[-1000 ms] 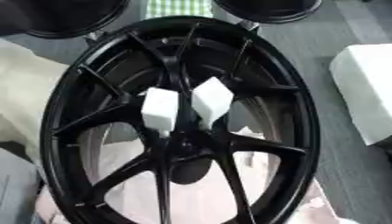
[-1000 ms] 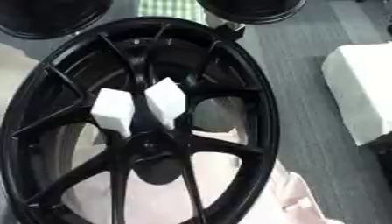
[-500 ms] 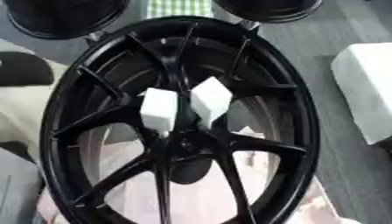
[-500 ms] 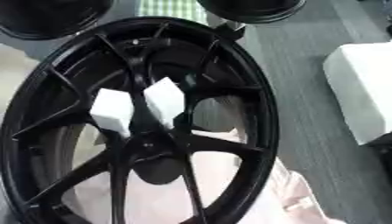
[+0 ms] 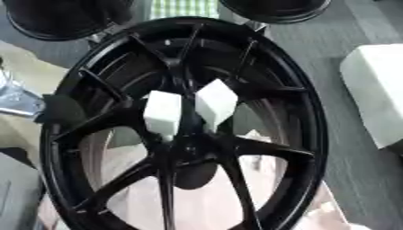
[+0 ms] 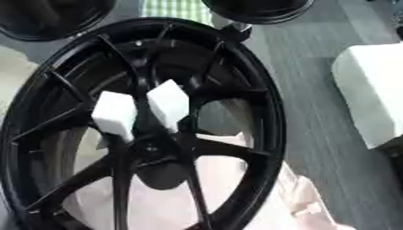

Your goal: Pull the pin out of the wheel hub.

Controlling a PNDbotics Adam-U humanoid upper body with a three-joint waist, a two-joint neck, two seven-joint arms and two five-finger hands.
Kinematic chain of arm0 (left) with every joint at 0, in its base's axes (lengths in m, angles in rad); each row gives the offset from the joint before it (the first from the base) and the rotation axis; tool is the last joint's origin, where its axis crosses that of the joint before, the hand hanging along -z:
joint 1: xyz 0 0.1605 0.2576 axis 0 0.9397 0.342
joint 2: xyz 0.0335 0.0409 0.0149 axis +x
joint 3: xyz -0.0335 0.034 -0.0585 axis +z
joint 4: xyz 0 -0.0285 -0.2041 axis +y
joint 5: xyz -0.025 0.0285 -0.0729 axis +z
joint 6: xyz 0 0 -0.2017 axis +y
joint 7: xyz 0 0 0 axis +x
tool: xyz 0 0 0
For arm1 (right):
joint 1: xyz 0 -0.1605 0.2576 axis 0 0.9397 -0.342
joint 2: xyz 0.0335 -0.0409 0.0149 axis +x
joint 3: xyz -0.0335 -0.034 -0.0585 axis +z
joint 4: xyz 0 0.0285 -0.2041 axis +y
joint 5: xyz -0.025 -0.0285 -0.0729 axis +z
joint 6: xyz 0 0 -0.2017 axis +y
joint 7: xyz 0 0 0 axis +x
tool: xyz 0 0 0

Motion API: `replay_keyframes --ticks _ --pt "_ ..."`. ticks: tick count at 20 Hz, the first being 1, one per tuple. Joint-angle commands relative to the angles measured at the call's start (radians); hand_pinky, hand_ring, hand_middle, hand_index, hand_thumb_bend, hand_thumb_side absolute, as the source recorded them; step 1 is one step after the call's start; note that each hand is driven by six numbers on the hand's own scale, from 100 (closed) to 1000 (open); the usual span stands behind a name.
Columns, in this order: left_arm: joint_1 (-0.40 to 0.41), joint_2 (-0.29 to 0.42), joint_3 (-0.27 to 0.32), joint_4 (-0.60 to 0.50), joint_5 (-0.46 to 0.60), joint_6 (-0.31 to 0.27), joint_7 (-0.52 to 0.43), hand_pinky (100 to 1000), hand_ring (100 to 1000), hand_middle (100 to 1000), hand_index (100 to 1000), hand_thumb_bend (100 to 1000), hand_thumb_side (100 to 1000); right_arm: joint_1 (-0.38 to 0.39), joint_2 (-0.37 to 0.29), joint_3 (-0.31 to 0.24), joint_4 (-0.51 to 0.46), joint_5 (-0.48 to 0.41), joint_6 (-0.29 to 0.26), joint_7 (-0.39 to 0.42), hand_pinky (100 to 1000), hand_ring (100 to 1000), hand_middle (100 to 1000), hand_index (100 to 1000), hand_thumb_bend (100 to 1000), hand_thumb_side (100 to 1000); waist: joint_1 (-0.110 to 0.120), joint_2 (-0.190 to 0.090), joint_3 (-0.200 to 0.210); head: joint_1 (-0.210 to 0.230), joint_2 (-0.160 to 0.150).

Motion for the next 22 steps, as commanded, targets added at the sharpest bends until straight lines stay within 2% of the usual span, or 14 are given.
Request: replay_keyframes --ticks 1,9,10,15,22 --pt "-0.026 0.004 -0.020 -0.008 -0.027 0.018 -0.024 694 671 708 823 577 441 -0.007 -0.033 -0.002 -0.021 -0.012 -0.003 0.001 853 755 613 765 137 363 -0.001 -0.029 0.001 0.006 0.002" --pt "-0.059 -0.033 -0.061 -0.008 -0.049 0.075 -0.040 689 666 708 824 574 442 -0.005 -0.034 -0.001 -0.019 -0.012 -0.004 0.002 853 755 613 765 135 364 -0.003 -0.031 0.003 0.011 0.008" --pt "-0.062 -0.037 -0.064 -0.008 -0.052 0.079 -0.039 683 662 702 818 545 410 -0.004 -0.034 -0.001 -0.018 -0.012 -0.004 0.002 853 755 613 766 132 365 -0.003 -0.031 0.002 0.012 0.009" --pt "-0.092 -0.088 -0.113 -0.008 -0.116 0.144 -0.033 685 668 712 815 546 365 -0.003 -0.032 0.000 -0.018 -0.014 -0.005 0.004 853 755 614 766 129 367 -0.006 -0.031 0.001 0.015 0.014" --pt "-0.108 -0.128 -0.156 -0.008 -0.192 0.221 -0.043 681 664 694 809 563 391 -0.004 -0.029 0.000 -0.017 -0.015 -0.006 0.004 853 756 614 766 128 367 -0.008 -0.031 0.000 0.019 0.016"
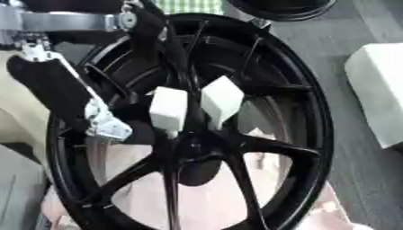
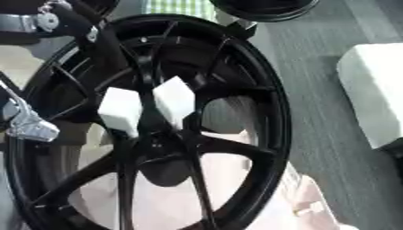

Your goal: Pull the pin out of the wheel hub.

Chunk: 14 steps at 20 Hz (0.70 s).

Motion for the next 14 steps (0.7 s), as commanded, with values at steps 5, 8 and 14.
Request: replay_keyframes --ticks 5,8,14 --pt "-0.022 -0.006 -0.010 -0.003 -0.039 0.036 -0.005 681 662 689 807 579 396 -0.009 -0.026 0.001 -0.018 -0.011 -0.003 0.002 853 756 614 766 126 367 -0.004 -0.030 -0.002 0.005 -0.001" --pt "-0.022 -0.021 -0.022 0.013 -0.072 0.053 -0.010 681 663 687 805 580 391 -0.010 -0.025 0.002 -0.017 -0.012 -0.004 0.003 854 756 615 766 125 368 -0.005 -0.029 -0.003 0.007 0.000" --pt "-0.021 -0.037 -0.034 0.055 -0.115 0.047 0.000 703 697 714 807 582 393 -0.011 -0.024 0.003 -0.017 -0.013 -0.005 0.005 854 756 615 766 121 369 -0.006 -0.028 -0.004 0.009 -0.003"
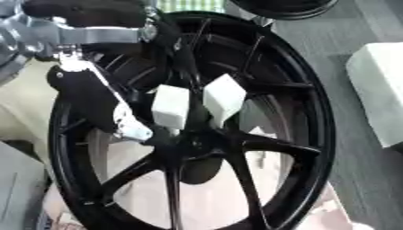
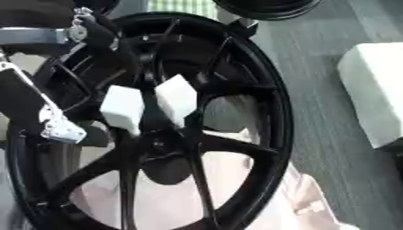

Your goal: Pull the pin out of the wheel hub.

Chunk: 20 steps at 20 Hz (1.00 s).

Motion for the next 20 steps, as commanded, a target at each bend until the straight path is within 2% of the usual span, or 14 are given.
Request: replay_keyframes --ticks 1,13,20 --pt "-0.016 -0.001 -0.001 0.023 -0.024 -0.005 0.007 704 699 716 808 582 393 -0.011 -0.024 -0.003 -0.016 -0.010 -0.003 0.003 854 756 615 766 121 369 -0.004 -0.028 -0.002 0.003 -0.005" --pt "-0.024 -0.039 -0.024 0.115 -0.073 -0.048 0.008 703 691 703 804 585 387 -0.014 -0.021 0.001 -0.016 -0.014 -0.003 0.007 854 757 616 767 117 369 -0.004 -0.028 -0.006 -0.020 -0.036" --pt "-0.026 -0.044 -0.021 0.117 -0.050 -0.056 0.018 678 630 626 763 551 365 -0.015 -0.021 0.000 -0.017 -0.016 -0.002 0.005 854 757 616 767 115 370 -0.004 -0.029 -0.007 -0.018 -0.037"
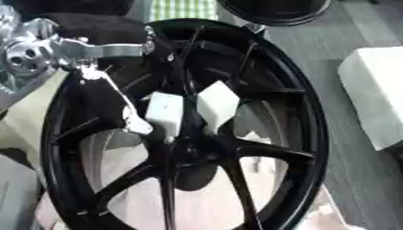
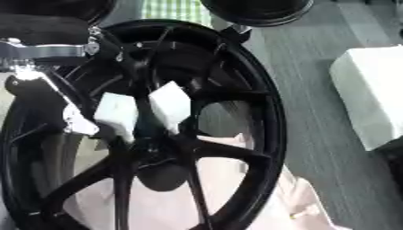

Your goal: Pull the pin out of the wheel hub.

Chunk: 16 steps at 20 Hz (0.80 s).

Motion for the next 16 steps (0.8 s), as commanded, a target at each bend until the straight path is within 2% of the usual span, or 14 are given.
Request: replay_keyframes --ticks 1,3,12,13,16 --pt "-0.022 0.011 0.015 -0.011 0.019 0.001 0.007 664 602 593 737 532 355 -0.010 -0.021 -0.001 -0.017 -0.009 0.001 0.000 854 757 616 767 114 370 -0.002 -0.029 -0.001 0.000 -0.015" --pt "-0.021 0.014 0.016 -0.014 0.028 0.005 0.002 649 578 567 714 521 344 -0.010 -0.021 -0.001 -0.017 -0.009 0.001 0.000 854 757 616 767 114 370 -0.002 -0.029 -0.001 0.001 -0.014" --pt "-0.018 0.017 0.016 -0.014 0.008 0.005 -0.039 650 585 575 717 520 341 -0.010 -0.022 -0.001 -0.017 -0.011 0.002 -0.003 854 757 616 767 113 371 -0.003 -0.029 0.000 0.005 -0.015" --pt "-0.018 0.016 0.016 -0.013 0.009 0.005 -0.040 616 535 513 657 454 316 -0.010 -0.022 -0.001 -0.017 -0.011 0.002 -0.003 854 756 615 766 111 372 -0.003 -0.029 0.000 0.007 -0.015" --pt "-0.019 0.012 0.014 -0.007 0.016 0.009 -0.044 602 513 487 626 434 301 -0.010 -0.022 -0.001 -0.017 -0.013 0.003 -0.006 854 756 615 767 110 373 -0.003 -0.029 -0.001 0.010 -0.017"
